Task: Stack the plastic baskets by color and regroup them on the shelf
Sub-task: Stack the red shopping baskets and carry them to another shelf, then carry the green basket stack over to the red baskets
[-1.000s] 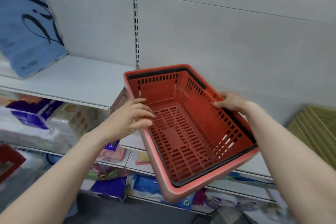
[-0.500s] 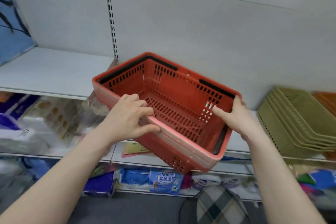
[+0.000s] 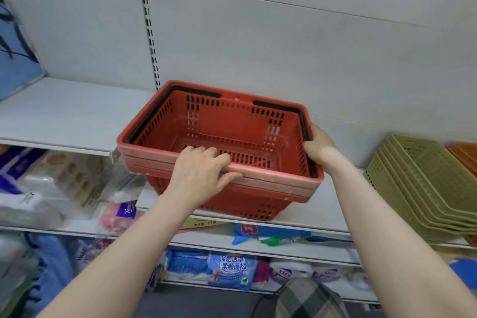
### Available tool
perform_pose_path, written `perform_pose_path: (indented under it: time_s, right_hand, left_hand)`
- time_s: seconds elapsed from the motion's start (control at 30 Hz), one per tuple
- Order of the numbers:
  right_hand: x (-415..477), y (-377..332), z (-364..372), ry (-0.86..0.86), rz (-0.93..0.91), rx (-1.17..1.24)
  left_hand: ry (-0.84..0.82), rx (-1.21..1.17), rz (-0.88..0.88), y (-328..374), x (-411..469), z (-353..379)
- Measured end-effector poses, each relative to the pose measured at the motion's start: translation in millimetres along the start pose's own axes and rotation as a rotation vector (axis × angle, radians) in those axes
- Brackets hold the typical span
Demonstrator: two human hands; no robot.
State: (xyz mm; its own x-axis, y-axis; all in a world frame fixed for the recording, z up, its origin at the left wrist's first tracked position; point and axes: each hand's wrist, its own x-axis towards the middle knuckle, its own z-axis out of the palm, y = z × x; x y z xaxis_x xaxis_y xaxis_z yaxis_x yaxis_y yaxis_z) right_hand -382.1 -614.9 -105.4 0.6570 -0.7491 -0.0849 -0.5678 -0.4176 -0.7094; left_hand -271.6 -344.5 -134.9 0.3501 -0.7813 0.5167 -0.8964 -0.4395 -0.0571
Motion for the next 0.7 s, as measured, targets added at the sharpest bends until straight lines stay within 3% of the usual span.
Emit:
perform_pose_path:
  time_s: [0.4, 0.53, 0.7]
  right_hand:
    - [10.4, 2.3, -12.6, -0.007, -0.152, -0.216]
    - [-22.3, 39.5, -34.2, 0.122, -0.092, -0.187]
    - [-72.7, 123.1, -81.4, 0.423, -0.020, -0.247]
  left_hand:
    - [-0.004, 0.044, -0.049, 6.8, 11.1, 4.9]
    - [-0.036, -0.001, -0.115, 12.5, 20.1, 1.5]
    - [0.036, -0.161, -0.087, 50.6, 46.6, -5.6]
